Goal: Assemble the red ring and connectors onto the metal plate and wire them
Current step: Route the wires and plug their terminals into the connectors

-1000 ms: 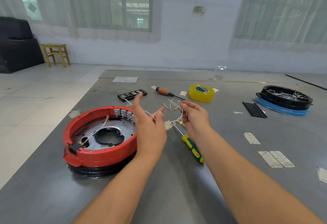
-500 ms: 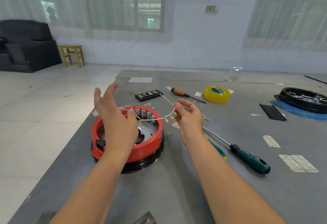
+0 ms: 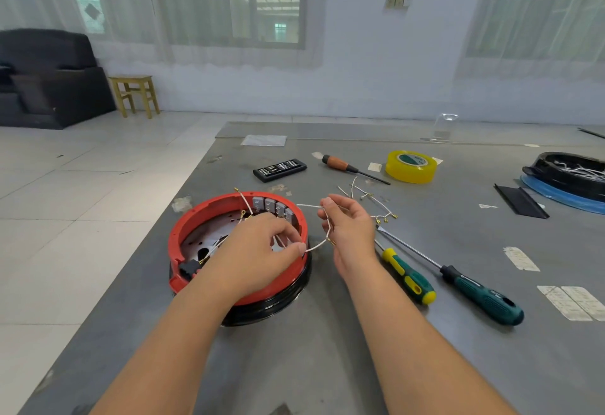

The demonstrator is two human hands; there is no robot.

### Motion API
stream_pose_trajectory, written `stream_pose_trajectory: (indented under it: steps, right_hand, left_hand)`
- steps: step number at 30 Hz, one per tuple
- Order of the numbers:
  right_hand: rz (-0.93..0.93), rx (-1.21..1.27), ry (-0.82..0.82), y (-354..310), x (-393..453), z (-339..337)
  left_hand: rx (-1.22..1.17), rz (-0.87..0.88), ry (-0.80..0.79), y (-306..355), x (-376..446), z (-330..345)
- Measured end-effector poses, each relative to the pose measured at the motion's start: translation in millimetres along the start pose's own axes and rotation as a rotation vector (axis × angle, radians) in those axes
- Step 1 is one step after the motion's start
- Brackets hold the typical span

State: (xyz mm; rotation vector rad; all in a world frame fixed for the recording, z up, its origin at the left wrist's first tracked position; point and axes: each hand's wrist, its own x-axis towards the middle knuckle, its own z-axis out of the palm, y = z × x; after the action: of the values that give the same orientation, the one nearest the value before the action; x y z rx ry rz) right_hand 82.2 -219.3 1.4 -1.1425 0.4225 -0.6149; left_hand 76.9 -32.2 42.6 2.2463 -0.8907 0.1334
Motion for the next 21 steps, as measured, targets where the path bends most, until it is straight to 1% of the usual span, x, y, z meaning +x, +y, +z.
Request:
stream_pose_trajectory:
  steps: [3,8,10,11,13,14,15,17,18,19,21]
  right_hand:
    - [0.015,0.057,-0.046,-3.3,-4.5,1.9]
    - [0.055,0.174,-0.109,-11.2,-12.5,2.6]
    - [0.063,0.244,-0.159,-14.0,-15.6,1.6]
    - [0.060,0.288,-0.178,-15.4,-16.7,1.2]
    - [0.049,0.360,-0.187,-15.9,-17.9,1.8]
    - [0.027,0.339,-0.176,-14.3,-18.1,2.5]
    - [-0.016,0.249,-0.158,-12.7,-18.9,3.7]
    - [-0.152,-0.049,-0.122,-9.7,-24.7,7.3]
    - [-0.218,-0.146,-0.129,-7.9,-28.7,8.9]
    - [-0.256,-0.185,-0.164,-6.7,-32.3,10.8]
    - [-0.287,-0.176,-0.278,-5.1,-36.9,13.5]
  left_hand:
    - [0.035,0.023,0.008,-1.2,0.1,0.0]
    - [0.052,0.027,-0.021,-2.0,-0.1,0.3]
    - [0.029,0.015,0.047,-0.9,0.6,2.2]
    - [0.004,0.003,0.111,-0.1,0.7,3.5]
    - [-0.028,-0.024,0.293,1.7,0.0,6.8]
    - [-0.021,-0.034,0.395,2.7,-0.5,8.7]
    - [-0.008,-0.046,0.485,3.6,-1.3,10.7]
    - [0.014,-0.065,0.605,5.3,-2.4,14.5]
    - [0.029,-0.061,0.634,5.7,-2.7,16.3]
    - [0.058,-0.044,0.645,5.9,-2.8,18.1]
    - [0.151,0.015,0.626,5.4,-3.2,21.1]
